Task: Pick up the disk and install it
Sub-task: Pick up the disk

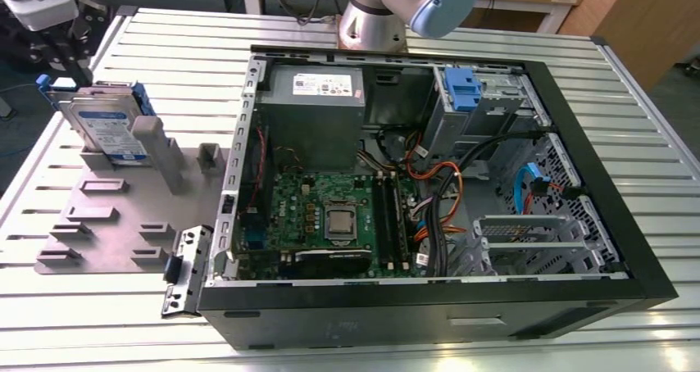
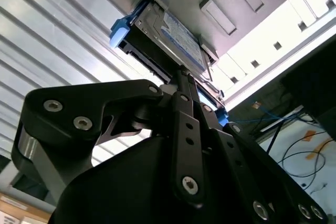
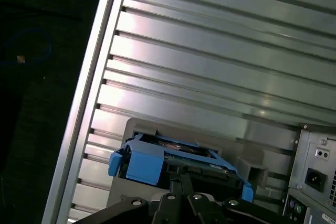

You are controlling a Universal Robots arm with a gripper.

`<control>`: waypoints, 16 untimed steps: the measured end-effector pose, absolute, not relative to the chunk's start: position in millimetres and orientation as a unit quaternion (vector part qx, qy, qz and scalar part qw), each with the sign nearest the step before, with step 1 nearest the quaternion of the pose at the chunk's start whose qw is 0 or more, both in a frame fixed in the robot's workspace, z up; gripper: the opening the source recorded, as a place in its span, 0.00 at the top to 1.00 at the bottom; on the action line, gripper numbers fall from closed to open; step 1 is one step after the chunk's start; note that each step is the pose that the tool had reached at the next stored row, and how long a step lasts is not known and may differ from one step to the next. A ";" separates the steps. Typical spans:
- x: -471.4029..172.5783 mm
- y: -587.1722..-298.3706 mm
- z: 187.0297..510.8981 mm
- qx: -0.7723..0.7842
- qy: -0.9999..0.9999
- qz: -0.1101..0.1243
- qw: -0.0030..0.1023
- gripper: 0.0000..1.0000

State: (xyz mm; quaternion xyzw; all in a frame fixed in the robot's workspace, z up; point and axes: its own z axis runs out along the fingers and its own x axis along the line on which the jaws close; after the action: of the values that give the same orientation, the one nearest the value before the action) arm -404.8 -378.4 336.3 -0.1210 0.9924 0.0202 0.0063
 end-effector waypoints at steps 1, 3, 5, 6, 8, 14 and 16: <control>-404.8 -378.4 336.4 -0.130 0.991 0.020 0.006 0.89; -404.8 -378.4 336.3 -0.146 0.989 0.020 0.006 0.89; -404.8 -378.4 336.3 -0.163 0.986 0.020 0.005 0.89; -404.8 -378.4 336.4 -0.171 0.985 0.020 0.005 0.89; -404.8 -378.4 336.3 -0.184 0.983 0.021 0.005 0.89; -404.8 -378.4 336.3 -0.222 0.975 0.021 0.004 0.89; -404.8 -378.4 336.3 -0.233 0.972 0.021 0.004 0.89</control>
State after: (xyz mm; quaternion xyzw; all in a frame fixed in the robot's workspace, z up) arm -404.8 -378.4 336.3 -0.2331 0.9722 0.0208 0.0039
